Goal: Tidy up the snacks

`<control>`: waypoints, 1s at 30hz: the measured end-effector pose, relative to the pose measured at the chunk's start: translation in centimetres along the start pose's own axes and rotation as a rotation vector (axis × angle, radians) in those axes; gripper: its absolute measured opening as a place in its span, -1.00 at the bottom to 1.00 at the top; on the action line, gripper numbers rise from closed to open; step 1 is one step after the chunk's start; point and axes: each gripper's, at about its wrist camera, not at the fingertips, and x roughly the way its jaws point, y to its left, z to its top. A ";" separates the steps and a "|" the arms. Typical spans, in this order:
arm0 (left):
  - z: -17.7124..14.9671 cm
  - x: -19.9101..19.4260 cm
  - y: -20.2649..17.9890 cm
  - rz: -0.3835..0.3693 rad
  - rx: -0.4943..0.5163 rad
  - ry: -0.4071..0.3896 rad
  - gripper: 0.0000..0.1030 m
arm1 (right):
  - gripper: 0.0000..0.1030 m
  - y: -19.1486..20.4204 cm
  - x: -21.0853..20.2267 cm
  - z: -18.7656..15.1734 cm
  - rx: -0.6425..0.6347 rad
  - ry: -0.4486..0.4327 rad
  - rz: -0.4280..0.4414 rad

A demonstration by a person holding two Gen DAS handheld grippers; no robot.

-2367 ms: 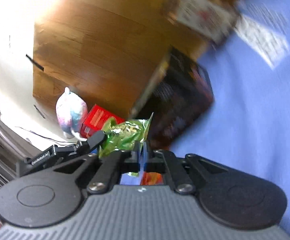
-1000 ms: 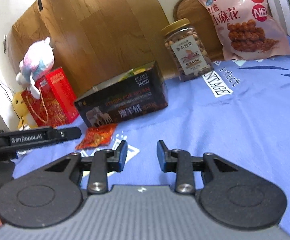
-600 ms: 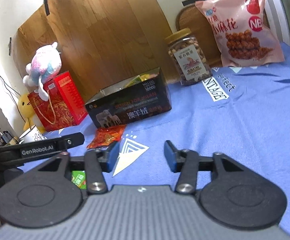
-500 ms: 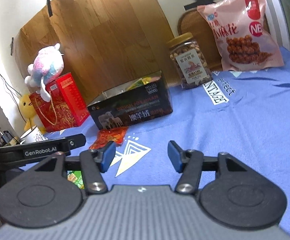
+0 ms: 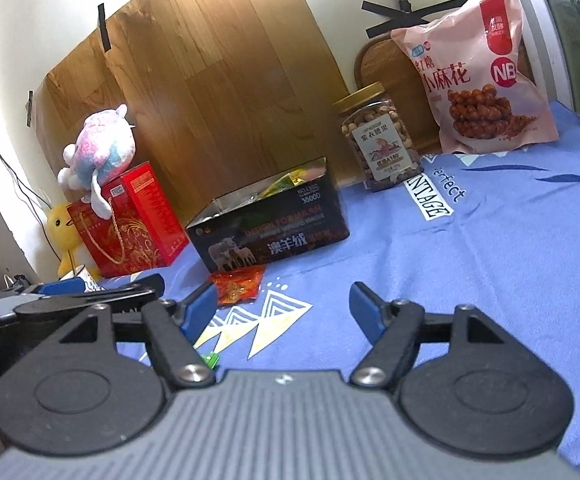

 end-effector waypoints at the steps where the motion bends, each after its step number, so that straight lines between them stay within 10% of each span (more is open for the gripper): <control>1: 0.0 -0.2 0.0 -0.010 -0.004 0.001 1.00 | 0.47 0.0 -0.1 0.0 0.000 -0.003 0.002; 30: -0.6 0.3 0.9 -0.022 -0.017 0.036 1.00 | 0.52 0.2 0.2 -0.5 0.027 0.013 0.040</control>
